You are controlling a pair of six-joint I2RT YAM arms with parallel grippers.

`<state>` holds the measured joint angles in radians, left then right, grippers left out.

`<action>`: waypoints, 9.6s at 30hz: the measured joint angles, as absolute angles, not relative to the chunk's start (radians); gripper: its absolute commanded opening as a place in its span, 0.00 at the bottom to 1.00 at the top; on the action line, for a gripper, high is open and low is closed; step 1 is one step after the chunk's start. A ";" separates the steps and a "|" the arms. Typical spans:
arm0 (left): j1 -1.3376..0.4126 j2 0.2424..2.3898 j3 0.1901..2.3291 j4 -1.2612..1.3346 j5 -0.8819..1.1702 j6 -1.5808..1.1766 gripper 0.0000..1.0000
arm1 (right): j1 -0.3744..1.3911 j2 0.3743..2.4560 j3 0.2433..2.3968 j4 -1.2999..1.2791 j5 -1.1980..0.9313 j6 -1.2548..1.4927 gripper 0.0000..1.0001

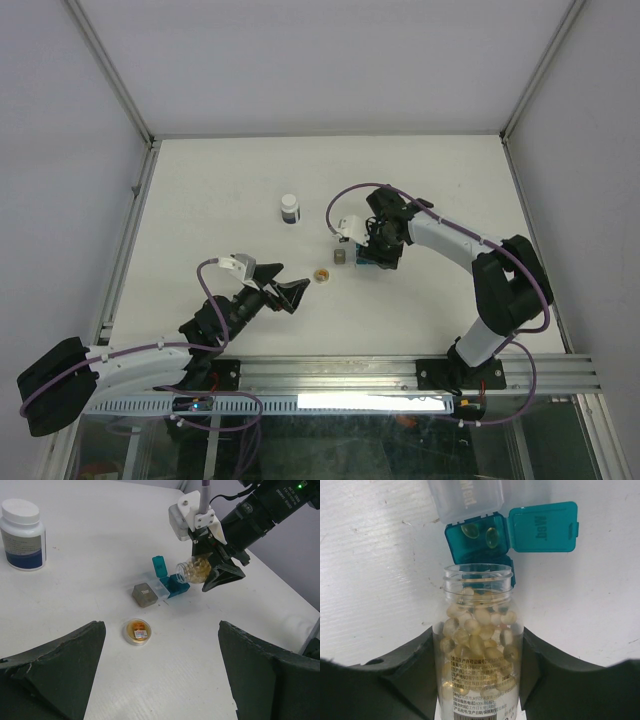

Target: Sort the pills into containers

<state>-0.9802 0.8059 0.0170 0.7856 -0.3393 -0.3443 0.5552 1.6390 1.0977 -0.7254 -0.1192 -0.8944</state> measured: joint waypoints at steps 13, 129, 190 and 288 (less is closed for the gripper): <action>-0.980 0.812 0.017 0.786 -0.331 -0.345 0.99 | 0.555 1.639 1.091 -0.715 -0.109 -0.888 0.00; -0.947 1.360 0.716 -0.086 -0.306 -0.460 0.88 | 0.123 0.868 0.641 0.179 -1.151 0.023 0.00; -0.909 1.379 0.768 -0.006 -0.055 -0.458 0.31 | 0.092 0.920 0.641 -0.002 -1.166 -0.247 0.00; -0.719 1.584 0.792 0.847 0.711 -0.929 0.30 | 0.162 0.861 0.696 -0.416 -1.073 -0.784 0.00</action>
<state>-0.7185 1.5841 0.7918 0.8471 0.7109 -0.9291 0.1616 0.8608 0.6956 -0.4160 -1.0729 -0.7841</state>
